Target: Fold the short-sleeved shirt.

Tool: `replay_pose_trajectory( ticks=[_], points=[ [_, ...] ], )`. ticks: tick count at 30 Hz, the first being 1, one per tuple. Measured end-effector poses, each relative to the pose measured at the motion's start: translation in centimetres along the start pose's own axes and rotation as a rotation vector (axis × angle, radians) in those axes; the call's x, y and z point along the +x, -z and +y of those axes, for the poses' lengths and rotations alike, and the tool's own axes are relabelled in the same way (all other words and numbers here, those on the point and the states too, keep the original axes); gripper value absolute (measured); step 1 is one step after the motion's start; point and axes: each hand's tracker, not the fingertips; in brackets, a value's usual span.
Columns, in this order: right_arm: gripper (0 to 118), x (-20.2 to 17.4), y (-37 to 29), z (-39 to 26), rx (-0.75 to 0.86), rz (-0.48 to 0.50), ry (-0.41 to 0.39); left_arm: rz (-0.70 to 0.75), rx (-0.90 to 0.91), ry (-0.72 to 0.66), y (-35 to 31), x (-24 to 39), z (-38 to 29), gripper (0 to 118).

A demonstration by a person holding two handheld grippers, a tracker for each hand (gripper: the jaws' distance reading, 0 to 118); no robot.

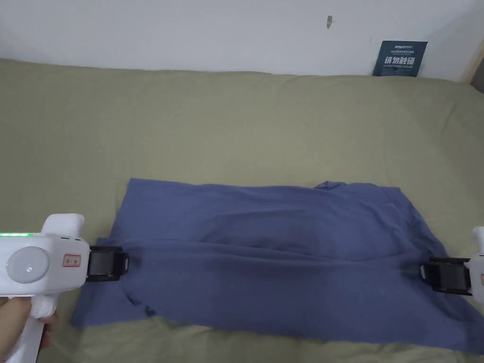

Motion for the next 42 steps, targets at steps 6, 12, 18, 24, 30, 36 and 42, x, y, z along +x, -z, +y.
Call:
replay_pose_trajectory(
  ticks=[6, 12, 18, 24, 30, 36, 42],
  points=[
    [0, 1.2, -5.2, -2.8, 0.086, -0.042, 0.026, 0.053, 0.056, 0.023, -4.5, -0.8, -2.8, 0],
    [0, 1.3, -6.6, -5.3, 0.048, -0.027, 0.006, -0.073, -0.011, -0.041, -5.3, -0.4, -4.7, 21],
    [0, 1.6, -6.1, -6.4, 0.028, -0.014, 0.031, 0.003, -0.074, -0.044, -1.7, 0.9, -5.0, 117],
    [0, 1.9, -5.1, -6.5, 0.002, -0.018, 0.021, 0.084, -0.094, 0.019, 0.7, 1.8, -4.9, 86],
    [33, 2.5, -4.8, -6.5, 0.001, 0.018, 0.042, -0.022, -0.048, 0.003, -0.7, 2.4, -4.6, 8],
    [109, 3.5, -3.2, -6.4, -0.045, 0.035, 0.098, -0.010, -0.055, 0.021, -0.5, 2.5, -4.4, 8],
    [6, 3.4, 0.2, -7.2, -0.104, 0.015, 0.106, -0.006, -0.058, 0.021, -0.7, 2.7, -4.3, 8]
  ],
)
